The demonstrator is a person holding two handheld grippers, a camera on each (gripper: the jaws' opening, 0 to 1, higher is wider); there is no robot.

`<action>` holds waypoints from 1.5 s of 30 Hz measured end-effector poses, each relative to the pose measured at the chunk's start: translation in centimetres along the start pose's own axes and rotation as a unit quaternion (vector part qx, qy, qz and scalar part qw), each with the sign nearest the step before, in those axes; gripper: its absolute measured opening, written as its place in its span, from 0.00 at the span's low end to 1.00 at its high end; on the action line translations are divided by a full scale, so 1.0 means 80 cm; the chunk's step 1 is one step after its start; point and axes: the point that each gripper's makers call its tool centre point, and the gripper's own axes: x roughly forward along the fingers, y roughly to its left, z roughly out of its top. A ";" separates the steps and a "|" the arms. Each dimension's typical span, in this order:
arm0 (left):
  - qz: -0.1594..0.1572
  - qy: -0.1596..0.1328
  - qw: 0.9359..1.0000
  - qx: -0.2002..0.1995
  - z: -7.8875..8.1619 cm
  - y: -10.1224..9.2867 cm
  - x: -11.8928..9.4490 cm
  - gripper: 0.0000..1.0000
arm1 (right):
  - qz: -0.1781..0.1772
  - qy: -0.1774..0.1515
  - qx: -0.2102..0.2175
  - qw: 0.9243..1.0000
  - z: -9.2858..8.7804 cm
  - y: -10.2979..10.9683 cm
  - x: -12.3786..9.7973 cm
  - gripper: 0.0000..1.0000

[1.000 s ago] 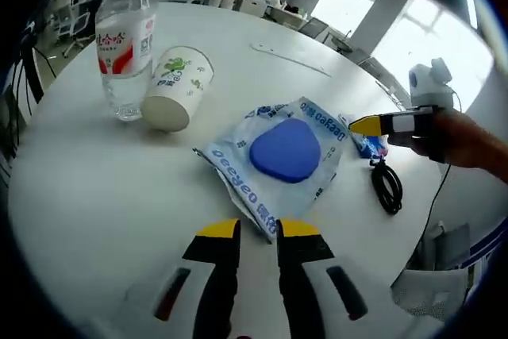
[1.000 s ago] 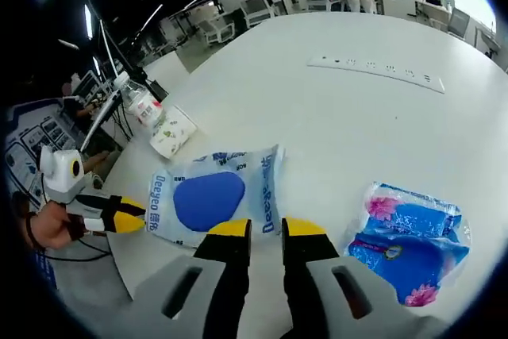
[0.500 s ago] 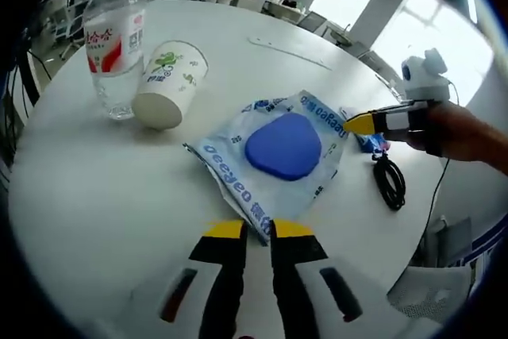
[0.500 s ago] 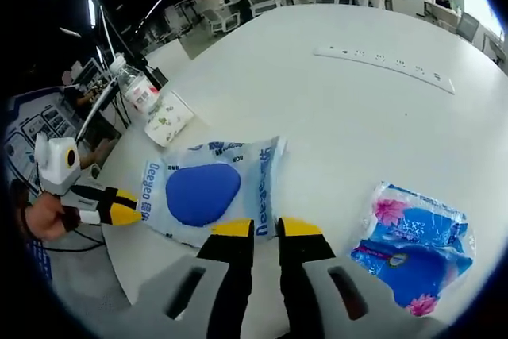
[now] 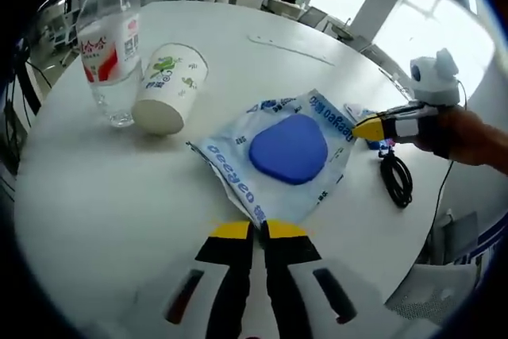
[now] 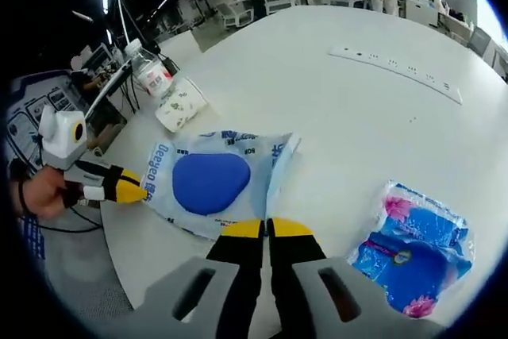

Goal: Arrange the tabletop items into an orderly group along one side of the table until the central work area is clear of visible clutter.

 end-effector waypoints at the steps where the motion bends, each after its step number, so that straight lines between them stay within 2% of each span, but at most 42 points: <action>1: 0.002 -0.001 1.000 0.000 0.001 0.001 0.000 0.01 | 0.002 -0.004 0.004 1.000 0.001 0.001 -0.001 0.00; 8: 0.000 -0.009 1.000 0.012 0.019 -0.003 0.003 0.00 | 0.000 -0.023 -0.006 1.000 0.001 0.009 -0.019 0.00; 11: -0.003 -0.012 1.000 0.016 0.028 -0.010 0.005 0.00 | -0.005 -0.036 0.013 0.999 0.000 0.005 -0.027 0.00; 20: -0.009 -0.029 0.999 0.041 0.061 -0.023 0.015 0.00 | -0.023 -0.058 0.033 0.997 -0.003 -0.009 -0.046 0.00; 38: -0.012 -0.036 0.997 0.063 0.108 -0.025 0.039 0.00 | -0.041 -0.074 0.041 0.996 0.011 -0.028 -0.048 0.00; 45: -0.012 -0.033 0.997 0.068 0.112 -0.025 0.046 0.00 | -0.045 -0.068 0.047 0.996 0.009 -0.033 -0.041 0.00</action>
